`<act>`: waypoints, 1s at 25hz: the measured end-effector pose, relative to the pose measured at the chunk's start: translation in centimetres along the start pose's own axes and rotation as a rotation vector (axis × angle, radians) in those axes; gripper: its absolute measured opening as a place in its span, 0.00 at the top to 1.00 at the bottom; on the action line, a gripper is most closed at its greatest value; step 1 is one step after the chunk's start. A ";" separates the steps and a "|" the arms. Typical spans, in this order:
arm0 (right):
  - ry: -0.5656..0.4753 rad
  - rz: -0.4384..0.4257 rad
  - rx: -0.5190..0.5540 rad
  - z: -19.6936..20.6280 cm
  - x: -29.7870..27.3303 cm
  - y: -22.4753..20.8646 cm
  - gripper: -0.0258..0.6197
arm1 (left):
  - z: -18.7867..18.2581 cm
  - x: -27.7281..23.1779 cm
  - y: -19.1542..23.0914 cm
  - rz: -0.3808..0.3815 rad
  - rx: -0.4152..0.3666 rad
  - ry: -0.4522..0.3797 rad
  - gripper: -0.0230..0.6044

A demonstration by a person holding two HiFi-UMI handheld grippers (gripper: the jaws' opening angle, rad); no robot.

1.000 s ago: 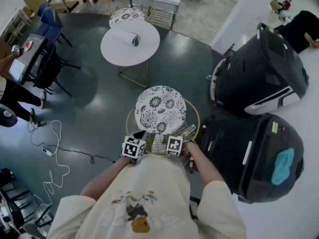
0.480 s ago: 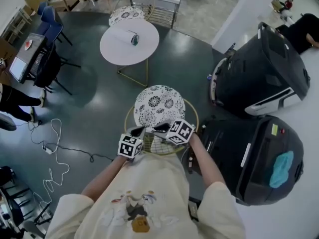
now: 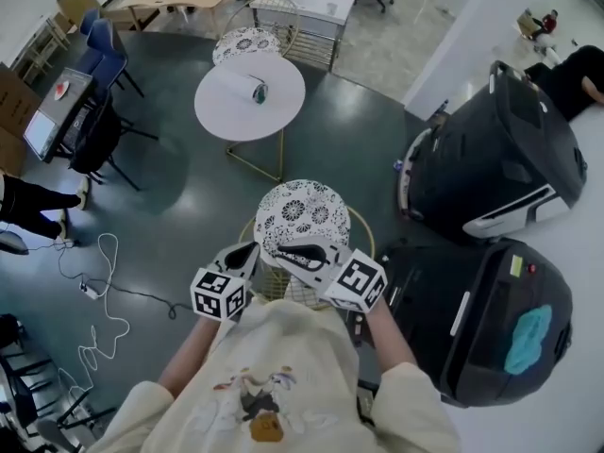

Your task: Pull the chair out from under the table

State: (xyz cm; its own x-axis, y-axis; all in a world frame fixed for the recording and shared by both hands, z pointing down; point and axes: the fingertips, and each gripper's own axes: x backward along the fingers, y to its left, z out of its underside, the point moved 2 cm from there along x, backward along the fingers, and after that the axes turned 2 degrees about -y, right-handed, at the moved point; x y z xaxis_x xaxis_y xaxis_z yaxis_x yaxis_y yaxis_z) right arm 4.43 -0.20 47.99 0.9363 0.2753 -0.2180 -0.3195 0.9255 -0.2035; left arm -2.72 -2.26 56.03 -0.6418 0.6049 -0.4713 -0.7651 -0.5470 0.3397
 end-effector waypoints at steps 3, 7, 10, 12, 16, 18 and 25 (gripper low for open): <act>-0.119 0.014 0.018 -4.2 0.8 0.5 0.88 | -3.3 1.4 -1.7 0.028 -0.029 -0.051 0.96; -0.248 0.070 0.037 -9.5 1.9 0.4 0.89 | -6.8 3.0 -3.5 0.046 -0.030 -0.108 0.96; -0.346 0.113 0.038 -13.2 3.1 0.3 0.90 | -9.2 4.1 -4.9 0.065 -0.040 -0.155 0.96; -0.411 0.131 0.029 -15.5 4.1 0.5 0.90 | -10.6 5.0 -5.8 0.072 -0.051 -0.186 0.96; -0.511 0.273 0.032 -18.4 6.6 -0.1 0.92 | -13.8 7.1 -7.3 0.084 -0.063 -0.258 0.96; -0.586 0.271 0.032 -19.9 7.2 1.0 0.91 | -15.1 8.1 -8.1 0.096 -0.068 -0.288 0.96; -0.640 0.281 0.082 -21.9 7.0 5.1 0.92 | -18.6 11.2 -11.2 0.117 -0.155 -0.379 0.96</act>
State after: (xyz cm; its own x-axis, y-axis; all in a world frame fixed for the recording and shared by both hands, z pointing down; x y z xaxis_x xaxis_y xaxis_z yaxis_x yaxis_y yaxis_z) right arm 6.19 0.78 24.47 0.7296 0.5828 0.3580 -0.5735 0.8064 -0.1440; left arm -0.32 -0.09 31.84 -0.7196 0.6880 -0.0942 -0.6878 -0.6875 0.2330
